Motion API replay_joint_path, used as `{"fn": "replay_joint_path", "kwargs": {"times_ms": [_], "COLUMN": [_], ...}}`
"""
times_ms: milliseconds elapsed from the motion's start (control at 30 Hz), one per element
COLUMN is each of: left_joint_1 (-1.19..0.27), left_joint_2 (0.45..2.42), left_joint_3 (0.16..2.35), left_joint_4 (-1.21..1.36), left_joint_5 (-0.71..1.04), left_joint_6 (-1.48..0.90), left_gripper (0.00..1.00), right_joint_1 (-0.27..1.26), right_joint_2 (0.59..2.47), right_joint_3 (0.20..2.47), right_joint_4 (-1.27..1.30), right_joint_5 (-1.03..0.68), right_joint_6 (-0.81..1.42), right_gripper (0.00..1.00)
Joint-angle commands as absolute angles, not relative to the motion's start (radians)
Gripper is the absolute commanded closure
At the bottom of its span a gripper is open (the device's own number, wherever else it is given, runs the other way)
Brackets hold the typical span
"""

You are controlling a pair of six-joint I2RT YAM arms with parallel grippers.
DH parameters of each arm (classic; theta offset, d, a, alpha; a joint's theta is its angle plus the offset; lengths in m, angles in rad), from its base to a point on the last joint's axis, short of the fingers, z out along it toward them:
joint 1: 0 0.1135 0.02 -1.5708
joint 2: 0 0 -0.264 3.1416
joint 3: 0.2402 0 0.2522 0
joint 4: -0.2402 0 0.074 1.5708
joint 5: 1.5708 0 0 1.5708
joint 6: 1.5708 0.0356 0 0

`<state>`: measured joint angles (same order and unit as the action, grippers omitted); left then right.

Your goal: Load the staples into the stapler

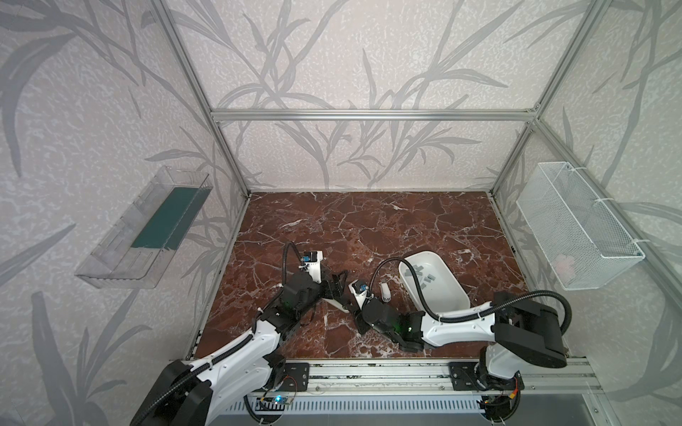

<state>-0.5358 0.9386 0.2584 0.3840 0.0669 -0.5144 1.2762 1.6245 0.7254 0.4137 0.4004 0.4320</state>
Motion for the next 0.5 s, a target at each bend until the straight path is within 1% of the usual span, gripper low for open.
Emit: {"fn": "replay_joint_path", "kwargs": {"times_ms": [0,200,333,467], "left_joint_1": [-0.540,-0.540,-0.540,-0.540], "left_joint_2": [0.951,1.018,1.155,1.248], "left_joint_3": [0.260,0.215,0.187,0.175], "left_joint_4": [0.355,0.436,0.562,0.667], "left_joint_5": [-0.024,-0.052,-0.025,-0.039], "left_joint_6": [-0.495,-0.497,-0.490,-0.490], "left_gripper": [0.18,0.21,0.22,0.22], "right_joint_1": [1.273,1.259,1.267,1.285], "right_joint_2": [1.630,1.732,1.856,1.899], "right_joint_3": [0.800,0.876,0.901,0.857], "right_joint_4": [0.375,0.345,0.331,0.431], "right_joint_5": [0.464,0.473,0.438,0.453], "right_joint_6": [0.390,0.377,0.413,0.420], "right_gripper": [0.63,0.63,0.66,0.67]}}
